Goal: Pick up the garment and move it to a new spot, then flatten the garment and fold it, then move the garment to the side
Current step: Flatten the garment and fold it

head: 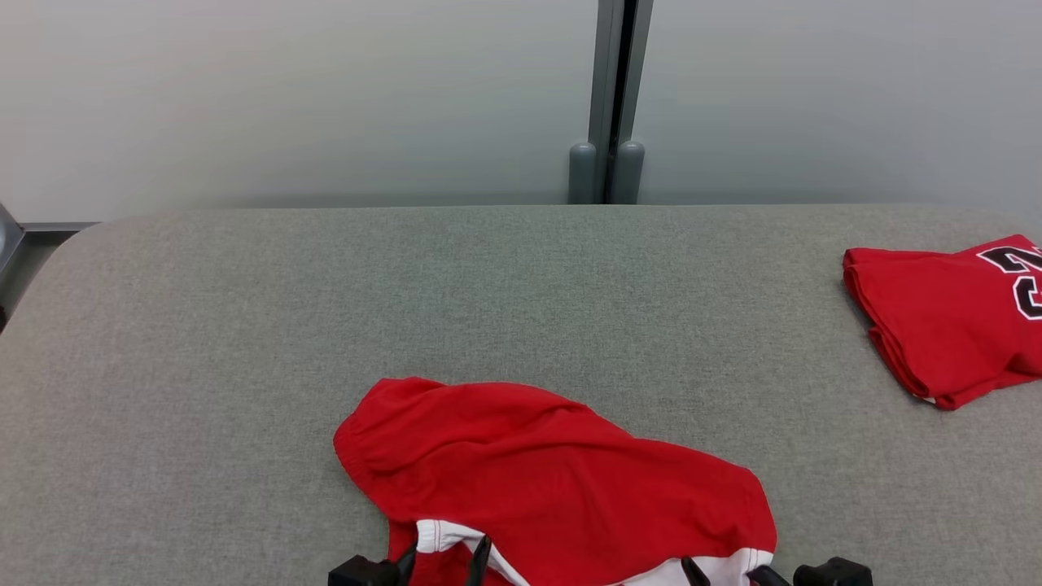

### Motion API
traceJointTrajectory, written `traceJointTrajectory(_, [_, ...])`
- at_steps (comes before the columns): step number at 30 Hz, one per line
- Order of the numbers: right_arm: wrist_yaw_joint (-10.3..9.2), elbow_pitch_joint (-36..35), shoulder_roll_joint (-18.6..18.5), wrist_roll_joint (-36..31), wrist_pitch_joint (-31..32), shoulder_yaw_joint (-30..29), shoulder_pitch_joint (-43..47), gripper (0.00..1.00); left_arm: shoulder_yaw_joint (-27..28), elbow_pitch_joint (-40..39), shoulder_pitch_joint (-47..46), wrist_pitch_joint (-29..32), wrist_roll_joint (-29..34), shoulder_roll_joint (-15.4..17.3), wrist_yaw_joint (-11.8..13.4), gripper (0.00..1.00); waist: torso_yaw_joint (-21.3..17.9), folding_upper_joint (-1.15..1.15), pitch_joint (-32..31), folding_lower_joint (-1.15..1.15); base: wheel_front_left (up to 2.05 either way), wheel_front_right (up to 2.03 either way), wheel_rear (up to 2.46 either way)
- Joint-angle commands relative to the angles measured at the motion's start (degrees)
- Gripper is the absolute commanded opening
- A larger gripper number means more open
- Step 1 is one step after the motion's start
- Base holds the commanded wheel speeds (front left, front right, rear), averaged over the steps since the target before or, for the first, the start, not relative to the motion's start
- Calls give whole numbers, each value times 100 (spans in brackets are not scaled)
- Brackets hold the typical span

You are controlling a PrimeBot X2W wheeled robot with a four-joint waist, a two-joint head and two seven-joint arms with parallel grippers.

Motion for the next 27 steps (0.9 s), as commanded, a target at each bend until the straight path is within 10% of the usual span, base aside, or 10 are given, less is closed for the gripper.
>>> traceJointTrajectory(1, [4, 27, -41, 21, -24, 50, -140, 100, -71, 63, -167, 3, -62, 20, -11, 100, -13, -1, 15, 0, 0, 0, 0])
traceJointTrajectory(4, [4, 110, -21, 83, -24, 122, -212, 100, -175, 170, -252, 80, -185, 13, -11, 100, -29, -1, 30, 0, 0, 0, 0])
traceJointTrajectory(6, [4, 265, 15, 121, -25, 242, -304, 56, -299, 338, -346, 225, -259, 23, -11, 100, -44, -1, 34, 0, 0, 0, 0])
traceJointTrajectory(7, [4, 353, 34, 156, -25, 293, -369, 37, -330, 399, -416, 223, -299, 26, -11, 87, -51, -1, 34, 0, 0, 0, 0])
traceJointTrajectory(8, [4, 442, 49, 192, -25, 350, -431, 0, -378, 474, -449, 262, -345, 20, -11, 51, -65, -1, 28, 0, 0, 0, 0])
traceJointTrajectory(10, [4, 547, 67, 255, -25, 428, -538, 0, -435, 532, -514, 237, -451, 5, -11, 0, -74, -1, 12, 0, 0, 0, 0])
traceJointTrajectory(27, [4, -1016, -431, 408, -25, -40, -1002, 0, 121, -1039, -1180, 165, -1183, 351, 67, 0, -16, -1, 103, 0, 0, 0, 0])
